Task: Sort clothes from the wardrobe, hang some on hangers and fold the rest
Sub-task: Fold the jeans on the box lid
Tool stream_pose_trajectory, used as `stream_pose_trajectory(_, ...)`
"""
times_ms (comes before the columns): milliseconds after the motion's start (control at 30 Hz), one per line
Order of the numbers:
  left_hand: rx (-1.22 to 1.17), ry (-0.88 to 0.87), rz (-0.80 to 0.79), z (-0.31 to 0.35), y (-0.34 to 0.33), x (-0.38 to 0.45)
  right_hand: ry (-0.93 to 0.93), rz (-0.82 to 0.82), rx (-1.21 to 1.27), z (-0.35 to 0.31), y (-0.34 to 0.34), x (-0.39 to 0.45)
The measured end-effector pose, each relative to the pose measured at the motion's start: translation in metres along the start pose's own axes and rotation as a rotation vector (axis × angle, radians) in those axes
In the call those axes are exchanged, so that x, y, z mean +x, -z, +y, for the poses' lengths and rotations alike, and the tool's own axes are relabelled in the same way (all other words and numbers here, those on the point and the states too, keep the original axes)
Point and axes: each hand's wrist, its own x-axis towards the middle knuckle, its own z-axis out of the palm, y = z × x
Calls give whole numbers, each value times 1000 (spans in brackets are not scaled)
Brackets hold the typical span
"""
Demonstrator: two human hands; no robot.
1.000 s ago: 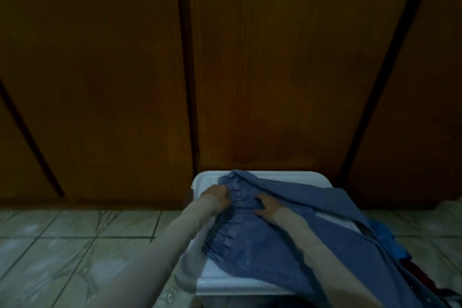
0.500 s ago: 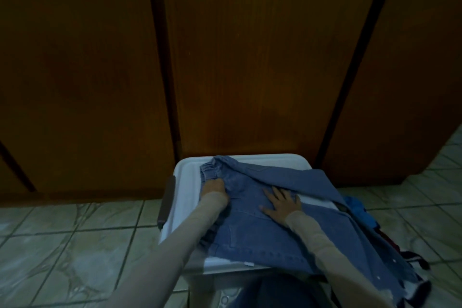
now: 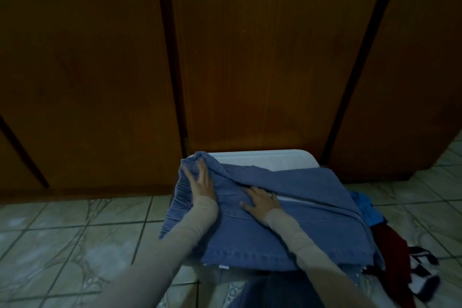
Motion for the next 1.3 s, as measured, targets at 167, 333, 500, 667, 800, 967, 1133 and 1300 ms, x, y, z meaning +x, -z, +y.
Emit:
stream_pose_trajectory(167, -444, -396, 15, 16, 8, 12, -220, 76, -47, 48, 20, -12)
stream_pose_trajectory(333, -614, -441, -35, 11, 16, 32, -487, 84, 23, 84, 48, -9)
stream_pose_trajectory(500, -605, -463, -147, 9, 24, 55, -729, 13, -29, 92, 85, 22)
stream_pose_trajectory(667, -650, -403, -350, 15, 29, 74, -741, 177, -105, 112, 104, 46)
stream_pose_trajectory(800, -653, -323, -428, 21, 31, 84, -672, 180, -144, 128, 81, 49)
stream_pose_trajectory(967, -571, -187, -321, 41, 45, 77, -629, 320, -243, 158, 66, 38)
stream_pose_trajectory(1133, -813, -473, -27, 92, 87, 61, -461, 181, -253, 167, 64, 35)
stream_pose_trajectory(1300, -729, -623, 2, 134, 102, 49, -428, 176, -216, 169, 70, 31)
